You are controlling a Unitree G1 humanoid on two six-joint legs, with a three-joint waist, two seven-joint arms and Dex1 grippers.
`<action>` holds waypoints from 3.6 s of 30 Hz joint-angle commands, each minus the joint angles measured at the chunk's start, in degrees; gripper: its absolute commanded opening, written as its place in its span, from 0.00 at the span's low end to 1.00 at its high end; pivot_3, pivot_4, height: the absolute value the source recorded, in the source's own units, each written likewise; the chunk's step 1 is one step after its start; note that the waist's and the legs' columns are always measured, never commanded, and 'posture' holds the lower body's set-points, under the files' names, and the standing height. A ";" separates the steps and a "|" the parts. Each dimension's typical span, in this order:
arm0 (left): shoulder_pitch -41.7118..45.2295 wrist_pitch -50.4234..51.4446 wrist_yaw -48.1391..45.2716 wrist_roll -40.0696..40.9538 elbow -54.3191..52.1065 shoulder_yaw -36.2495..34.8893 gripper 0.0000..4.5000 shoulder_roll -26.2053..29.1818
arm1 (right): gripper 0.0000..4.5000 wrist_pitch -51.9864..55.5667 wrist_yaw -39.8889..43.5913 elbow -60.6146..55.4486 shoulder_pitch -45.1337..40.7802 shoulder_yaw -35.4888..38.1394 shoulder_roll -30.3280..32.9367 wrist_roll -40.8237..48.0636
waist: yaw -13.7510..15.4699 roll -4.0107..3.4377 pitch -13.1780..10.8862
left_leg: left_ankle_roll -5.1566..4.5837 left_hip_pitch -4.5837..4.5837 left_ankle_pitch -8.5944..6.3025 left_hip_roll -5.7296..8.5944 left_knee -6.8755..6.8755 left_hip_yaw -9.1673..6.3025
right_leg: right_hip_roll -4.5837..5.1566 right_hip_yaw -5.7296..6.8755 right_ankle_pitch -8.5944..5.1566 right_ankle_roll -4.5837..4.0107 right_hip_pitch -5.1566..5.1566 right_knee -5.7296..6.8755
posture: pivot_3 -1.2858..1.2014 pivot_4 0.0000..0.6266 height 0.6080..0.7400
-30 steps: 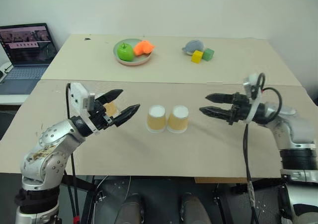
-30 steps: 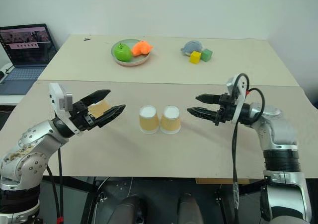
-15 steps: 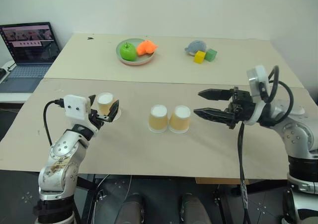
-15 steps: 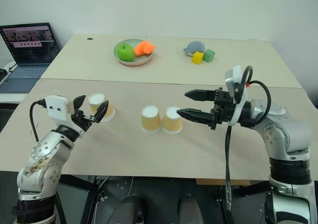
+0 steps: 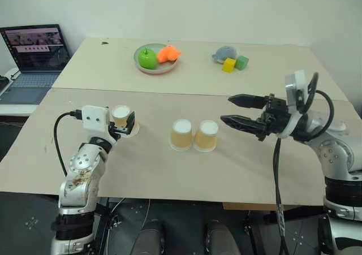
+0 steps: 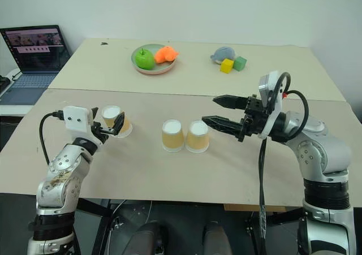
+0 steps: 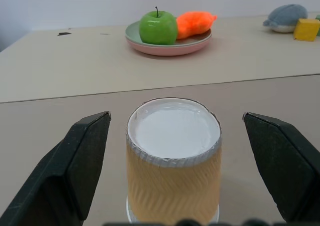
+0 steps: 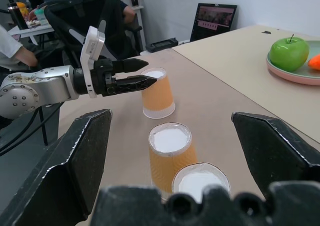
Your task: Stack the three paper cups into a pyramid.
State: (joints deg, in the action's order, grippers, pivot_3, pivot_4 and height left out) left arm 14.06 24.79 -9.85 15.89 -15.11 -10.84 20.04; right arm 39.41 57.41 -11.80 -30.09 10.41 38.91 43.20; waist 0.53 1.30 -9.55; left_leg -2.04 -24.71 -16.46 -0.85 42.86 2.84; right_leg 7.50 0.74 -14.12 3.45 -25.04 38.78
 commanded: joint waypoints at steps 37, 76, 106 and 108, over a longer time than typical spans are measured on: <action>29.64 -2.35 -33.81 10.65 14.19 7.75 0.63 3.04 | 1.00 1.80 3.88 -14.63 16.19 8.71 11.93 7.20 | -0.07 0.09 -0.05 | -0.06 -0.25 -0.03 0.04 0.08 -0.07 | 0.00 0.15 0.04 0.07 -0.02 -0.23 | 0.52 0.24 0.53; 33.13 0.40 -51.45 9.46 23.63 16.24 0.63 1.03 | 1.00 -1.39 -2.96 -17.19 22.60 11.30 11.32 4.03 | 0.15 0.13 -0.08 | -0.07 -0.18 -0.02 0.05 0.10 -0.09 | -0.04 0.11 0.06 0.10 0.04 -0.22 | 0.52 0.24 0.53; 33.22 9.35 -16.68 16.41 13.30 -5.40 0.99 -1.70 | 1.00 -7.67 -8.18 -10.27 20.86 11.33 8.37 -4.52 | -0.22 0.15 -0.09 | -0.08 0.11 -0.01 0.05 0.09 -0.10 | -0.04 0.01 0.07 0.12 0.22 -0.14 | 0.52 0.24 0.53; 26.87 10.68 -15.20 16.88 10.35 -7.01 0.99 -0.33 | 1.00 -10.39 -12.67 -5.70 20.25 13.13 6.00 -7.54 | -0.13 0.19 -0.09 | -0.06 0.07 0.00 0.05 0.10 -0.10 | -0.04 0.02 0.07 0.12 0.20 -0.12 | 0.52 0.24 0.53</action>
State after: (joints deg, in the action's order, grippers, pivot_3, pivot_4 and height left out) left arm 42.40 35.27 -26.58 32.67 -0.75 -16.16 18.59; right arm 32.68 48.05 -19.76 -8.96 20.58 45.78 38.09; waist 0.40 1.49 -9.64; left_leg -2.09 -24.64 -16.46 -0.81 42.96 2.74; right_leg 7.46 0.77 -14.05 3.57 -24.84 38.64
